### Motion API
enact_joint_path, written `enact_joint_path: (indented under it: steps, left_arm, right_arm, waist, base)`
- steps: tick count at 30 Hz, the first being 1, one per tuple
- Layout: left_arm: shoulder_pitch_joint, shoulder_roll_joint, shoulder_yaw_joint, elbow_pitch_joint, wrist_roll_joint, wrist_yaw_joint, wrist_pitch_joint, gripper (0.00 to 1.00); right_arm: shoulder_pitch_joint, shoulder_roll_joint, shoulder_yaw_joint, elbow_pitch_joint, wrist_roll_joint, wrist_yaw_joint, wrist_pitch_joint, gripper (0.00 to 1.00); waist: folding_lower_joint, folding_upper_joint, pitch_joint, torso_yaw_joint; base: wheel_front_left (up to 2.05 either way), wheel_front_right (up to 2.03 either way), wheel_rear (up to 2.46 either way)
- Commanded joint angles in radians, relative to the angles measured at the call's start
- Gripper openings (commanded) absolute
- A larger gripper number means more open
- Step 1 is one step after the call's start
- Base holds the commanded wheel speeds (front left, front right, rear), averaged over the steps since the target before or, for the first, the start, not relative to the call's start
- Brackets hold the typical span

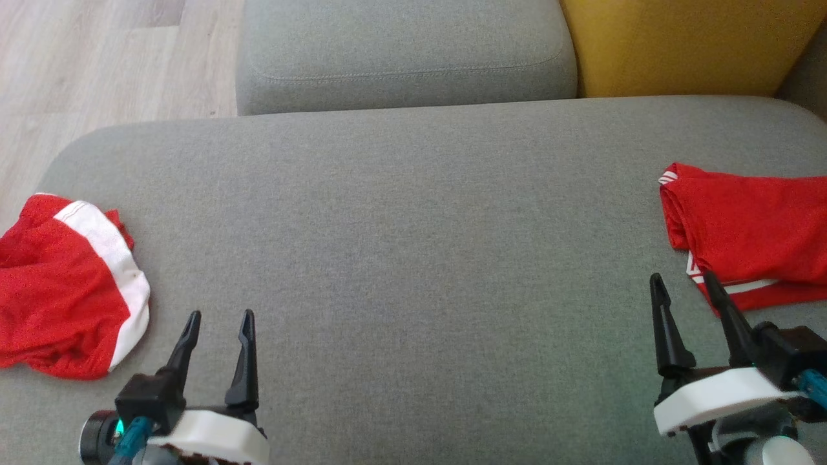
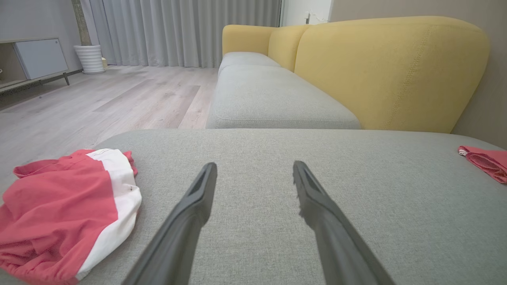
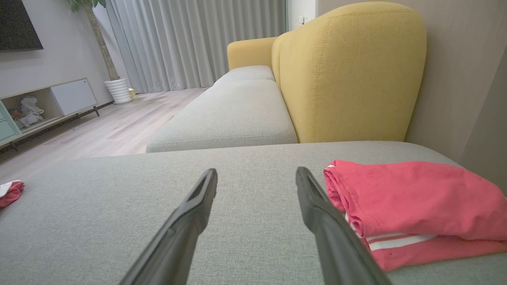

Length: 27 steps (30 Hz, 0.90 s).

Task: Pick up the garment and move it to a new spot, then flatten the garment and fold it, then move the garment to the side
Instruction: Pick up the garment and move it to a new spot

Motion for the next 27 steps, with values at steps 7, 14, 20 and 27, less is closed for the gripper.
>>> enact_joint_path:
  steps: [7, 14, 20, 27]
  left_arm:
    - [-0.041, 0.016, 0.026, -0.031, -0.005, 0.009, -0.002, 1.0]
    - [-0.044, 0.018, 0.024, -0.03, -0.008, 0.014, -0.004, 1.0]
    - [-0.05, 0.018, 0.018, -0.029, -0.009, 0.018, -0.004, 1.0]
    - [-0.084, 0.011, 0.02, -0.024, -0.011, 0.028, -0.011, 1.0]
  right_arm:
    - [-0.029, -0.004, 0.019, -0.039, 0.0, 0.007, 0.005, 1.0]
    - [-0.028, -0.004, 0.016, -0.043, 0.001, 0.007, 0.006, 1.0]
    - [-0.025, -0.004, 0.016, -0.047, -0.002, 0.007, 0.009, 1.0]
    - [-0.016, -0.004, 0.046, -0.084, -0.005, 0.007, 0.019, 1.0]
  waist:
    - [0.0001, -0.0001, 0.002, 0.001]
    - [0.0001, -0.0001, 0.004, 0.005]
    - [0.0001, -0.0001, 0.006, 0.025]
    - [0.0001, -0.0001, 0.009, 0.136]
  base:
    - [0.0, 0.0, 0.0]
    - [0.0, 0.0, 0.0]
    - [0.0, 0.0, 0.0]
    - [0.0, 0.0, 0.0]
